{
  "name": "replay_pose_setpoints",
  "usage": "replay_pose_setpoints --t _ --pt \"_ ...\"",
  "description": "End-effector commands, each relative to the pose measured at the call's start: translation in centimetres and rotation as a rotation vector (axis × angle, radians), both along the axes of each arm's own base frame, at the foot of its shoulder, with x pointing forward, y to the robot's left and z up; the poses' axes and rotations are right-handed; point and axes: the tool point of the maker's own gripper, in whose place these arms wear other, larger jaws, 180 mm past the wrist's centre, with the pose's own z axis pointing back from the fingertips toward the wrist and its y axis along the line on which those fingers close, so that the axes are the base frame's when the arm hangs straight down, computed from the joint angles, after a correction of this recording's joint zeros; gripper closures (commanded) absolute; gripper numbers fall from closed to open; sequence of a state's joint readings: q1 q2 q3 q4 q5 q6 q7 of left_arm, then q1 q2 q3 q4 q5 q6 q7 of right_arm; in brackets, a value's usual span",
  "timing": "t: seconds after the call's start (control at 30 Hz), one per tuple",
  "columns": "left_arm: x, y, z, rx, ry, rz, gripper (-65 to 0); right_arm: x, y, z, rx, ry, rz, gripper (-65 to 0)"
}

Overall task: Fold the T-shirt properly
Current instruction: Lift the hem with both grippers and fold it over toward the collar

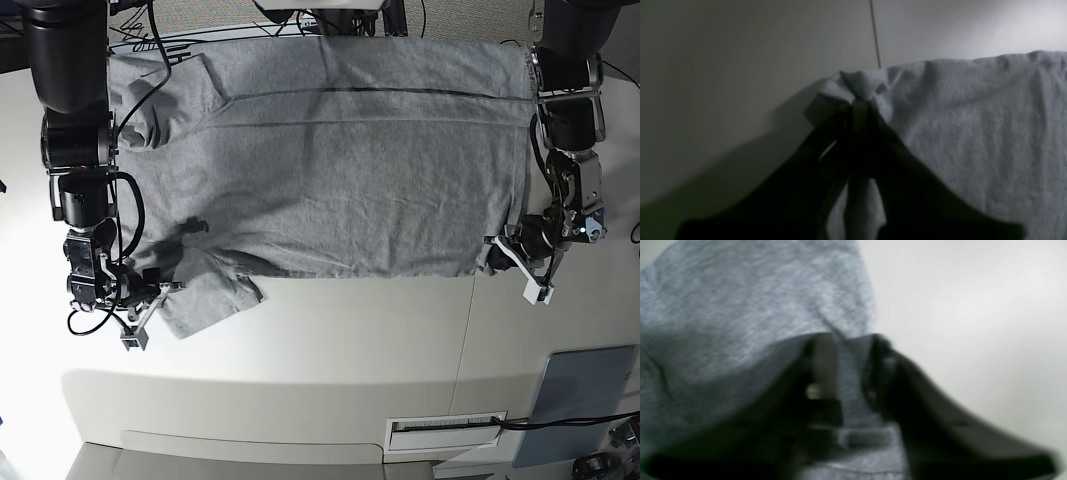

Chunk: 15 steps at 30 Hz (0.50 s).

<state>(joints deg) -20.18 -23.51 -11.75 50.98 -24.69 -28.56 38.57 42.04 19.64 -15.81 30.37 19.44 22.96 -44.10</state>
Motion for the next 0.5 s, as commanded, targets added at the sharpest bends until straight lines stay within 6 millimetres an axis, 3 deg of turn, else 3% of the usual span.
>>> replay_pose_setpoints --t 0.0,0.03,0.2,0.47 --pt "0.0 0.7 0.2 0.033 0.016 -0.009 0.0 -0.2 0.3 0.0 -0.001 0.026 0.021 -3.3" --pt "0.1 0.7 0.3 0.032 0.013 -0.009 0.0 -0.2 0.2 0.0 -0.013 0.024 0.026 0.0" --pt "0.7 0.7 0.9 0.018 -0.028 0.003 0.0 0.9 -0.9 1.1 -0.076 -0.032 0.021 0.0" --pt "1.9 0.0 3.5 0.010 -0.094 -0.019 0.0 2.9 -2.9 7.0 -0.175 -0.136 0.021 0.0"
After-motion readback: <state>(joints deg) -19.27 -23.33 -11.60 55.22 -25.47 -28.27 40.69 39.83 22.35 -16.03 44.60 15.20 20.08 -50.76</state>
